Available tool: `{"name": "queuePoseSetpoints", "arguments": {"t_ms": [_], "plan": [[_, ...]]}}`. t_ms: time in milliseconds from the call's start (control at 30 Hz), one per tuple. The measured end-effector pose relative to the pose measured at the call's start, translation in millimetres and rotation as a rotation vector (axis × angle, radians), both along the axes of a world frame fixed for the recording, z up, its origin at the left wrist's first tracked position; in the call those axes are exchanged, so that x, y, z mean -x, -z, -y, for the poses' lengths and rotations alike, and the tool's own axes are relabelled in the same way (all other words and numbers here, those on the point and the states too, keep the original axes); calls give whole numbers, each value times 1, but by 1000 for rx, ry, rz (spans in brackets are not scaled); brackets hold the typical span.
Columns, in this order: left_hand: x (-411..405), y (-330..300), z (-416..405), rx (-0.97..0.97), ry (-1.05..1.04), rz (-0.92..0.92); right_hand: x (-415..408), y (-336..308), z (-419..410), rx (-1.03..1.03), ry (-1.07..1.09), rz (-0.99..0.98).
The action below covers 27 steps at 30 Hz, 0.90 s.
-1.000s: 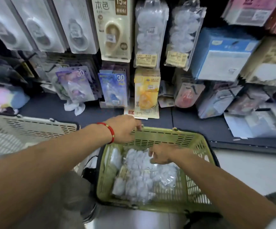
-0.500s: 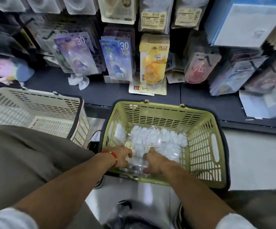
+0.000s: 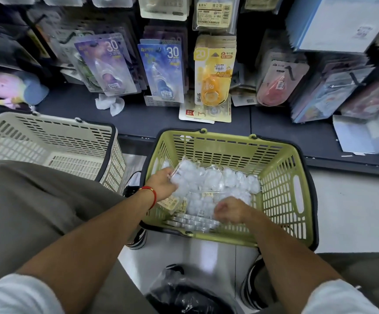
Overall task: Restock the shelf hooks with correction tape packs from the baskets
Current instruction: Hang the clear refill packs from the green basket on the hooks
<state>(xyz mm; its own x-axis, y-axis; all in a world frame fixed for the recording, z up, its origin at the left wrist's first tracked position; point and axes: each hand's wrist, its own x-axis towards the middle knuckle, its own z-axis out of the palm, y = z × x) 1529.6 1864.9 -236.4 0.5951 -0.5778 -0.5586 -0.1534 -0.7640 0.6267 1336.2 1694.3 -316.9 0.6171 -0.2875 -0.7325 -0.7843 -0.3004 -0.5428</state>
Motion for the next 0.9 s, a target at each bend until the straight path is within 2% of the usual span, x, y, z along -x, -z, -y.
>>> {"name": "queuePoseSetpoints", "arguments": {"t_ms": [100, 200, 300, 400, 600, 700, 800, 900], "plan": [[0, -3, 0, 74, -178, -161, 11, 15, -7, 24, -224, -113], [2, -2, -1, 88, -258, -197, 5, 17, -4, 100, -239, -79], [3, 0, -2, 102, -313, -159, 1, 15, 3, 100, -128, -27], [0, 2, -2, 161, -421, -133, 5, 3, 17, 5, 25, 20], [-3, 2, 8, 288, -654, -202, 20, -42, 44, -196, 311, 137], [0, 2, 11, 323, -671, -195, 24, -60, 46, -242, 396, 214], [1, -1, 13, 334, -579, -97, 22, -80, 50, -152, 321, 210], [-1, -7, 15, 378, -471, 37, 14, -109, 58, 69, 50, 113]]}}
